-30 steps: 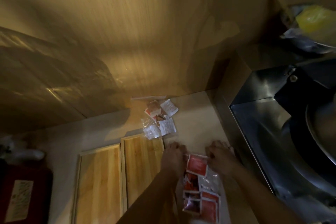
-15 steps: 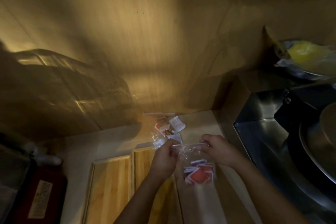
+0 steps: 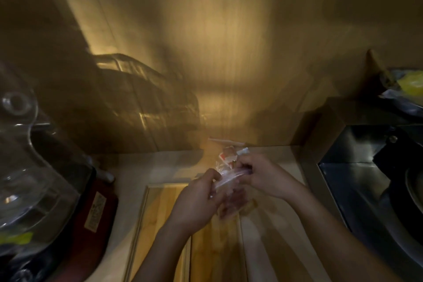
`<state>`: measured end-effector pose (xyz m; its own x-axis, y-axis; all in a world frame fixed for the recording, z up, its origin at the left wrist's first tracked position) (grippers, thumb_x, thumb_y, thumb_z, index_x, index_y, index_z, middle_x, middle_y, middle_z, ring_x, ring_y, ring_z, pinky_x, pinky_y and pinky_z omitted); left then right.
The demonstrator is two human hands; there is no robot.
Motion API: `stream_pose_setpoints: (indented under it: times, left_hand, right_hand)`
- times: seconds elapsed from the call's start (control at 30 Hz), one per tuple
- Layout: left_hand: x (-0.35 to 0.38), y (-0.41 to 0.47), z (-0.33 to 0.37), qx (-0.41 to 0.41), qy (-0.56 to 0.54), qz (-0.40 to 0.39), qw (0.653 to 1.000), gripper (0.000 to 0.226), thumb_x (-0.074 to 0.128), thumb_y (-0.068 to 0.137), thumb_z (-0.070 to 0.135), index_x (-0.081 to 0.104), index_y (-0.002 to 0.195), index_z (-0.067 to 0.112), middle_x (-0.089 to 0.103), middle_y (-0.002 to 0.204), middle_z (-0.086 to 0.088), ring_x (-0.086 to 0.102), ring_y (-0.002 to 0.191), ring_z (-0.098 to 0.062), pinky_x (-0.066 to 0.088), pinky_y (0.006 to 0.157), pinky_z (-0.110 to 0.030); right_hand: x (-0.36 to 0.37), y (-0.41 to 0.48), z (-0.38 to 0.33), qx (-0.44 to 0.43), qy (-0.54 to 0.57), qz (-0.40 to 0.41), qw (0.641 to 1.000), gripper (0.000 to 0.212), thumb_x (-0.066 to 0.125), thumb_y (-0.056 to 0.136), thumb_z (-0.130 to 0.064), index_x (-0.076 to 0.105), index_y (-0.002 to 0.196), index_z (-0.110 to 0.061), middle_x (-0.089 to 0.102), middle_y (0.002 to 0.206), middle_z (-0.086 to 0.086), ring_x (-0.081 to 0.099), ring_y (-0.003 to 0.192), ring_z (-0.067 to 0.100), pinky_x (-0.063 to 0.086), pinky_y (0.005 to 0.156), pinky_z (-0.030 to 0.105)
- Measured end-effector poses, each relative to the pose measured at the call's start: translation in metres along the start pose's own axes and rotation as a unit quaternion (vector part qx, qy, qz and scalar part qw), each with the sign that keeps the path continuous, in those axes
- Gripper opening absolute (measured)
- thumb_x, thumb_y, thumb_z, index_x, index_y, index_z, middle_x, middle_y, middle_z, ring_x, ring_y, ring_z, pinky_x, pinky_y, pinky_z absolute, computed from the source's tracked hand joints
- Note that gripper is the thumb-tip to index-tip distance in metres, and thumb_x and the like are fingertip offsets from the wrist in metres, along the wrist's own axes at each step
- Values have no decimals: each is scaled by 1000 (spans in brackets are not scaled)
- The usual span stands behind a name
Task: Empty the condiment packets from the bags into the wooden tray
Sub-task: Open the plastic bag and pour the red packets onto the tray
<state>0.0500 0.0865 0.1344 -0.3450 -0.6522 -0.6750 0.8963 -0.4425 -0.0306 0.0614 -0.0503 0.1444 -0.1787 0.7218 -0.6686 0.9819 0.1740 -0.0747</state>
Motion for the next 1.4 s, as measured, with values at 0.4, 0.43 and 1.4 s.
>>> stream_pose_setpoints:
  times: [0.4,0.43,1.4]
  left_hand:
    - [21,-51,-61,-251,-265,-52,930,20,46,86,-3,60,74,5,65,65,-4,62,58,-16,51,57,-33]
    - [19,-53,-64,-272,-322,-46,906,24,46,86,-6,60,70,6,65,61,-4,62,54,-15,50,54,-30]
    - [11,-63,-50,-188,-416,102,884,20,63,85,15,57,68,7,55,63,-3,48,48,1,41,45,-9]
  right_hand:
    - [79,10,-18,-43,-146,5,988,44,59,81,-10,53,123,-23,44,129,-2,34,125,18,18,99,28]
    - [77,9,-18,-31,-126,28,991,49,58,83,-12,46,129,-23,42,133,-1,33,126,18,20,102,29]
    - [81,-47,-46,31,-58,13,998,20,53,85,-26,63,101,-20,71,88,1,65,80,16,53,72,35]
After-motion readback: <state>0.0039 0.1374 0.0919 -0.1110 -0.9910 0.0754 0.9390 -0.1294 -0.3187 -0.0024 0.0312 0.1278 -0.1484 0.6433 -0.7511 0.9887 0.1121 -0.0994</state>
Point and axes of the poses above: each hand's wrist, its own y-axis towards the middle knuckle, its own x-axis out of the palm, z = x × y, the point moved 7 cm from there along y, towards the middle knuckle
